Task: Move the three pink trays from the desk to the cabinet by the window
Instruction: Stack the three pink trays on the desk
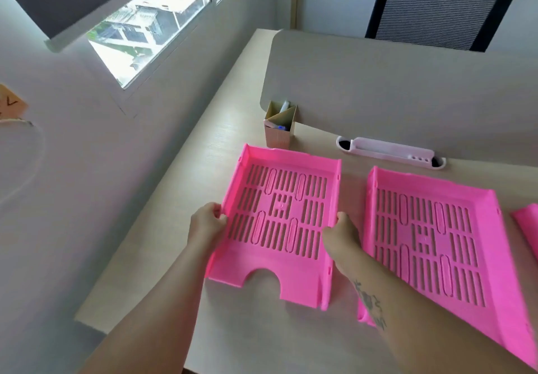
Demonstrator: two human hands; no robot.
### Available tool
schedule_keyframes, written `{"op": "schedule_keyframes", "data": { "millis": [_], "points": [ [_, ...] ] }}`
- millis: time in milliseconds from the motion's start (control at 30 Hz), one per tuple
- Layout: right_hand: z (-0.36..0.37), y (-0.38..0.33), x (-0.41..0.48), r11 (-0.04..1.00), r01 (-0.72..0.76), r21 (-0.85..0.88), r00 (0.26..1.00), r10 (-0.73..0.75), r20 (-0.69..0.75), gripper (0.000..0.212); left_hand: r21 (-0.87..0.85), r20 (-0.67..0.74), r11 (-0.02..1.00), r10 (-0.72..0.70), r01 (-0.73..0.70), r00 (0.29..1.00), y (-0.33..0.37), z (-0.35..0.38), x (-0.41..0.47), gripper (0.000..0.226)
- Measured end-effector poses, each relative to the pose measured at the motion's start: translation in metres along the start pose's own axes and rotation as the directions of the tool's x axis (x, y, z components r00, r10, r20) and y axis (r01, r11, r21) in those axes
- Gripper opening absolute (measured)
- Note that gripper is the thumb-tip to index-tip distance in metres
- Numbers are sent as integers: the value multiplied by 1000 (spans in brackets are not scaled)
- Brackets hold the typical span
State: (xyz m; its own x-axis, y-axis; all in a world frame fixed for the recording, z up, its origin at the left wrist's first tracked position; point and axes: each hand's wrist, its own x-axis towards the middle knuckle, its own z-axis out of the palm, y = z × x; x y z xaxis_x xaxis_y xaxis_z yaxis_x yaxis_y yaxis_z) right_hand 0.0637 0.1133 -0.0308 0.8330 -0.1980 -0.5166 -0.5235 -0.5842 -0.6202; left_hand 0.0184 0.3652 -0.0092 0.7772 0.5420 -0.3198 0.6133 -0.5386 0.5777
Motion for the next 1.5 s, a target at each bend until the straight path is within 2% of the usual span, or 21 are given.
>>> {"op": "schedule_keyframes", "data": {
  "millis": [200,367,600,733,867,1033,1167,1267,1333,1400,1500],
  "points": [
    [-19,-11,-6,998,40,-46,996,-43,-73,55,-55,-9,996,75,-75,997,13,-20,-11,25],
    [-63,-7,-11,998,68,-4,989,-68,-130,58,-90,-17,984,154,-155,988,46,-18,-34,23],
    [-173,50,-8,999,47,20,971,-41,-236,46,-161,94,948,291,-274,952,120,46,-92,19],
    [-233,91,-3,999,2,34,956,8,-293,46,-139,154,923,379,-359,913,157,90,-119,12],
    [-267,124,-2,996,-2,86,964,25,-264,52,-133,162,924,378,-359,911,177,130,-141,16],
    [-274,156,-2,990,-30,141,987,51,-152,56,-68,153,952,305,-298,940,170,164,-161,17],
    [-267,172,-4,990,19,141,988,3,-153,49,-84,127,960,277,-268,952,160,170,-172,9],
    [-267,174,-8,988,55,146,987,-32,-157,47,-114,158,954,293,-278,943,154,172,-170,16],
    [-267,175,-9,985,75,158,987,-51,-150,47,-213,226,952,269,-222,936,148,177,-165,31],
    [-267,177,-11,980,57,190,992,-34,-122,47,-366,334,925,237,-107,912,141,184,-166,47],
    [-261,181,-12,963,28,268,995,-2,-97,49,-476,385,879,200,8,901,138,191,-166,57]
  ]
}}
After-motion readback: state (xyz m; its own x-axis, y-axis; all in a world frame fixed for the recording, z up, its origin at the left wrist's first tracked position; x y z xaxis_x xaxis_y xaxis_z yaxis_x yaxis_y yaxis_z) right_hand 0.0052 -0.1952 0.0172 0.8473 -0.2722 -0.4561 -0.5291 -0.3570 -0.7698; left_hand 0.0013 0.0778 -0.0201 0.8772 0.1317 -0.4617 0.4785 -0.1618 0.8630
